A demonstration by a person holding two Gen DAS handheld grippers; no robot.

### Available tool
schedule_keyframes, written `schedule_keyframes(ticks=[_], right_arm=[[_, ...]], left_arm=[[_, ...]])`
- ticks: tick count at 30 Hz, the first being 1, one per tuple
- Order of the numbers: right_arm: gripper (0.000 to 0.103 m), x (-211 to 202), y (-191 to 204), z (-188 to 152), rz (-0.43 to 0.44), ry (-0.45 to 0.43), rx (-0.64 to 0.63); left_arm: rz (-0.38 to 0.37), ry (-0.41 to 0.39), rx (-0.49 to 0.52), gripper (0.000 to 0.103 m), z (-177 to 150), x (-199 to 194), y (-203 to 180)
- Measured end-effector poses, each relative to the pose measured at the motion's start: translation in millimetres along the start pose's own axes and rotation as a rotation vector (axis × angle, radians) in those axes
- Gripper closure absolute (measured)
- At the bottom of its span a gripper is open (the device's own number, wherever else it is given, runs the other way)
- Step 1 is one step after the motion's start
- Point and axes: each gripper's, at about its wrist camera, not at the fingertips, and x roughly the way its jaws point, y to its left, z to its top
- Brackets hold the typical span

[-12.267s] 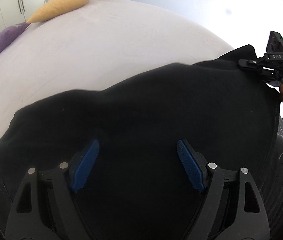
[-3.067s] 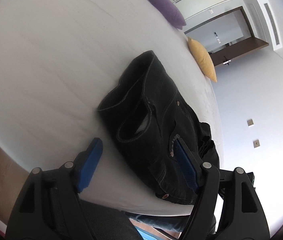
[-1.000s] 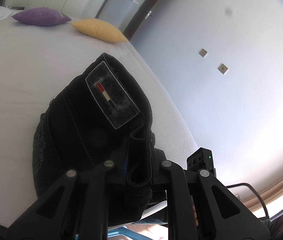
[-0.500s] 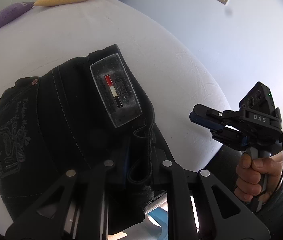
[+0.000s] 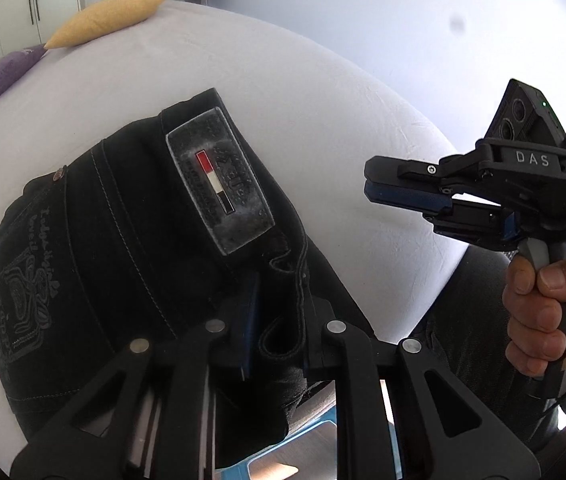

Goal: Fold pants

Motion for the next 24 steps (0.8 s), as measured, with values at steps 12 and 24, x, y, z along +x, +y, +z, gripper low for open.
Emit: schedule_keyframes(ticks=[12, 24], right_arm=[[0.072, -7.3, 49.4, 38.2, 0.019, -0.003, -0.106], [0.067, 120.2, 129.5, 31.0, 0.124, 0.343, -0.290]], left_arm=[[-0.038, -0.041, 0.079, 0.022, -16.7, 6.2, -40.7], [0.142, -0.158, -0.122, 0.023, -47.4, -87.1, 20.7]])
